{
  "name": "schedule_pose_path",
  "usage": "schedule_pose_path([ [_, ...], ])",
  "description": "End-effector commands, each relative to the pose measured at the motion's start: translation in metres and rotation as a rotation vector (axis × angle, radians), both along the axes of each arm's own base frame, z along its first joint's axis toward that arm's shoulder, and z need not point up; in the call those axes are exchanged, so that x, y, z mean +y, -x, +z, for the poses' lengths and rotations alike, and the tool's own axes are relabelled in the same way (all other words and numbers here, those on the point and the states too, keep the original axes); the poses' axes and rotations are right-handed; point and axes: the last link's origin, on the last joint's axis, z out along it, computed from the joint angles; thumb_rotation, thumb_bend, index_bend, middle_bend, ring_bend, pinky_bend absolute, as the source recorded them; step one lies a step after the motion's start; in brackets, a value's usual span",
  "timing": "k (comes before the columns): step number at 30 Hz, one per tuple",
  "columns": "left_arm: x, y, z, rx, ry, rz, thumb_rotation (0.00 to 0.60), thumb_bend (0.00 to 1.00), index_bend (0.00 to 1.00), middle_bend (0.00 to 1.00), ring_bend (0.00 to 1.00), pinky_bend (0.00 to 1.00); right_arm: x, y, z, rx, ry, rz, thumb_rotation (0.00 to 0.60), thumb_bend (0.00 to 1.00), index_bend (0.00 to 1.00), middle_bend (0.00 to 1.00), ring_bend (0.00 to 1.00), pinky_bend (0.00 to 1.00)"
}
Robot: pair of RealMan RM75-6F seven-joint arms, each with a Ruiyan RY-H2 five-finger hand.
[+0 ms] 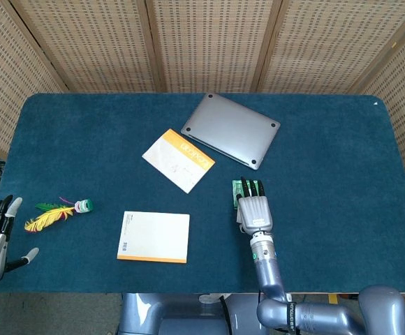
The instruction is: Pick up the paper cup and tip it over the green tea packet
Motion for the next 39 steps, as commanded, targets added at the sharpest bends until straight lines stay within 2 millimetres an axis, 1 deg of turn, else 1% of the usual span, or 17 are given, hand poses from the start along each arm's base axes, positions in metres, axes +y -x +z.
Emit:
schedule_pose_path([
  [1,0.000,0.000,0.000,-0.001,0.000,-0.001,0.600,0.14,0.00,0.00,0.00,0.00,0.000,-0.001,-0.001,0.010,0.003,0.001,0.600,0.22,0.45,0.00,0.00,0.00],
  [8,-0.001,-0.001,-0.001,0.002,0.006,-0.003,0.600,0.14,0.00,0.00,0.00,0.00,0.000,0.000,0.002,0.005,0.016,0.009,0.600,0.22,0.52,0.00,0.00,0.00],
  [13,-0.001,-0.001,-0.002,0.005,0.006,-0.004,0.600,0.14,0.00,0.00,0.00,0.00,0.001,0.000,0.008,-0.020,0.025,0.019,0.600,0.22,0.53,0.00,0.00,0.00],
  [16,-0.001,-0.001,-0.003,0.009,0.008,-0.004,0.600,0.14,0.00,0.00,0.00,0.00,0.001,-0.007,0.020,-0.131,0.041,0.030,0.600,0.22,0.52,0.00,0.00,0.00],
  [20,-0.001,-0.003,-0.004,0.015,0.013,-0.006,0.600,0.14,0.00,0.00,0.00,0.00,-0.001,-0.013,0.036,-0.372,0.036,-0.012,0.600,0.22,0.53,0.00,0.00,0.00],
  [24,-0.002,-0.004,-0.005,0.018,0.012,-0.009,0.600,0.14,0.00,0.00,0.00,0.00,-0.002,-0.013,0.045,-0.558,0.015,-0.067,0.600,0.22,0.53,0.00,0.00,0.00],
  [27,-0.002,-0.005,-0.005,0.016,0.010,-0.011,0.600,0.14,0.00,0.00,0.00,0.00,-0.003,-0.012,0.047,-0.667,-0.005,-0.104,0.600,0.22,0.53,0.00,0.00,0.00],
  [29,-0.003,-0.005,-0.005,0.016,0.009,-0.014,0.600,0.14,0.00,0.00,0.00,0.00,-0.005,-0.010,0.047,-0.723,-0.016,-0.118,0.600,0.22,0.53,0.00,0.00,0.00],
  [31,-0.003,-0.006,-0.005,0.017,0.009,-0.016,0.600,0.14,0.00,0.00,0.00,0.00,-0.007,-0.004,0.045,-0.779,-0.026,-0.140,0.600,0.22,0.53,0.00,0.00,0.00],
  [39,-0.003,-0.005,-0.006,0.019,0.013,-0.017,0.600,0.14,0.00,0.00,0.00,0.00,-0.018,0.019,0.040,-0.839,0.023,-0.158,0.600,0.21,0.53,0.00,0.00,0.00],
])
